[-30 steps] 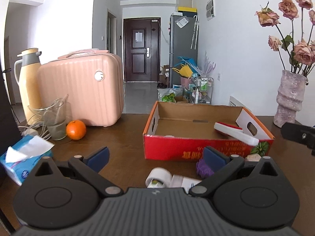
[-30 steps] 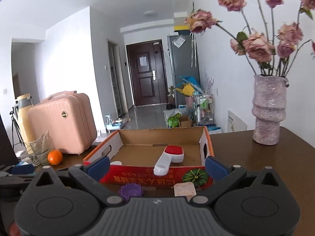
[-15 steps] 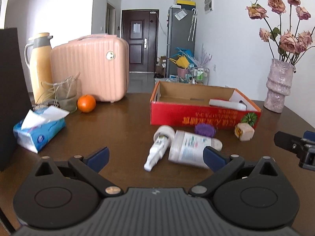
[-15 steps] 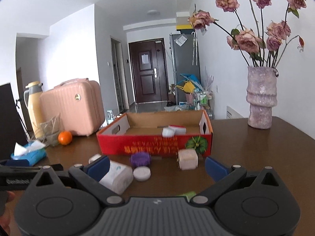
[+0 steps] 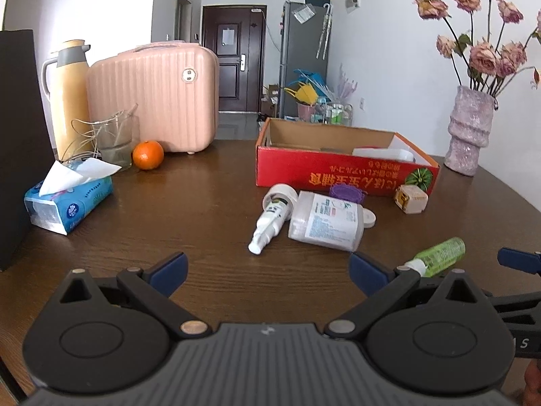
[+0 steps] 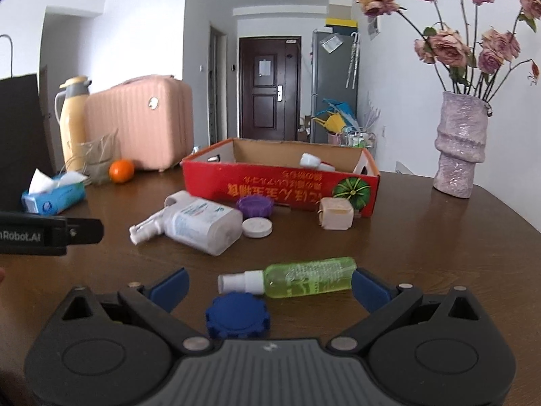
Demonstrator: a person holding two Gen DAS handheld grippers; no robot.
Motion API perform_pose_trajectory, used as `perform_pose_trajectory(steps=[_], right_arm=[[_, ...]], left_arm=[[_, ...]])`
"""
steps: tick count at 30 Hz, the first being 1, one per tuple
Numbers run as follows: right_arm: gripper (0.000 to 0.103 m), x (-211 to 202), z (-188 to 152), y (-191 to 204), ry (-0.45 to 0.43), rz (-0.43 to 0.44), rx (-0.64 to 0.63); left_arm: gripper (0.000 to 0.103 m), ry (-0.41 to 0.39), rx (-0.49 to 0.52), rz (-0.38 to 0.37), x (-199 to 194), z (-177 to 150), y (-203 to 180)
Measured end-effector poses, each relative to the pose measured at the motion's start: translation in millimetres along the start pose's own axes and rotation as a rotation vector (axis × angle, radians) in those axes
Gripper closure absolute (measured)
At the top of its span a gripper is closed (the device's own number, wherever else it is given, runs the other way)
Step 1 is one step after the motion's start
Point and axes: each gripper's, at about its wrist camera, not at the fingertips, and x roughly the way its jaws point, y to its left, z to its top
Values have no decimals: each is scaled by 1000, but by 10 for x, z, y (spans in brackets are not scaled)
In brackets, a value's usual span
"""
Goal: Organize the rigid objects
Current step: 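Withdraw both grippers from the box back over the table, then grasp the blue gear-shaped cap with the right gripper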
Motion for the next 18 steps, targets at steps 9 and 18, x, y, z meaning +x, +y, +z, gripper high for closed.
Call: perform_pose_trajectory(steps=[9, 18], right_arm=[[8, 194, -50, 84, 120, 32, -32], [19, 470, -57, 137, 220, 41, -27]], left_arm=[[0, 40, -5, 2, 46, -28, -4], [0, 49, -5, 3, 58, -34, -6]])
